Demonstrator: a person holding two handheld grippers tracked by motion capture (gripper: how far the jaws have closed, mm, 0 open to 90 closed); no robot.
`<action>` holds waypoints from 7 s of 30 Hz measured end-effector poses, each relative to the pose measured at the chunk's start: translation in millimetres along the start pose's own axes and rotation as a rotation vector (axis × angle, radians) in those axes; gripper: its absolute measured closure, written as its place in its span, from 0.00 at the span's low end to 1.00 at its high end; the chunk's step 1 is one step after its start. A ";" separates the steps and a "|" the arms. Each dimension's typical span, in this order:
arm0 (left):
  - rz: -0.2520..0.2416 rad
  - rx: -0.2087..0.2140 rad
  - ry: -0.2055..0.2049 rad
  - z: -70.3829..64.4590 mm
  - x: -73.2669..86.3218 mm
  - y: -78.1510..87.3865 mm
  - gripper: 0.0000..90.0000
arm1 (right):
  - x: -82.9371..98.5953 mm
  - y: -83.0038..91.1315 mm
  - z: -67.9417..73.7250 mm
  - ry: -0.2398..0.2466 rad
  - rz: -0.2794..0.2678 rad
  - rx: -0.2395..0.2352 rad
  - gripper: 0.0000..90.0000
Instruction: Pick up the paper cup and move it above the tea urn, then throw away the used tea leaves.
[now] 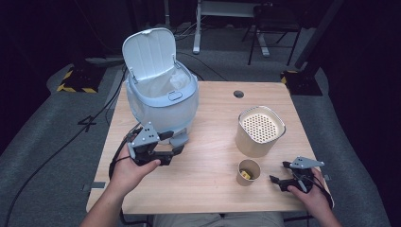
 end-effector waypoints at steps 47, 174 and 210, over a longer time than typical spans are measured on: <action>0.322 -0.172 0.114 16.2 124.3 -63.5 0.22 | -40.1 32.6 63.3 0.095 -0.072 -0.154 0.18; 0.334 -0.162 0.105 20.6 121.0 -71.0 0.15 | -208.6 23.8 -44.5 0.706 -0.006 0.483 0.33; 0.335 -0.165 0.106 20.2 121.2 -70.5 0.15 | -204.1 2.2 -4.4 1.974 0.631 1.313 0.34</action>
Point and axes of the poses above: each handheld gripper's, and its own axes: y roughly backward along the jaws, x roughly out of its underside, z roughly to its left, the point moved 3 cm from there along -y, roughly forward along the jaws, and after that the axes turned 2 degrees about y, right-handed, at the moved point
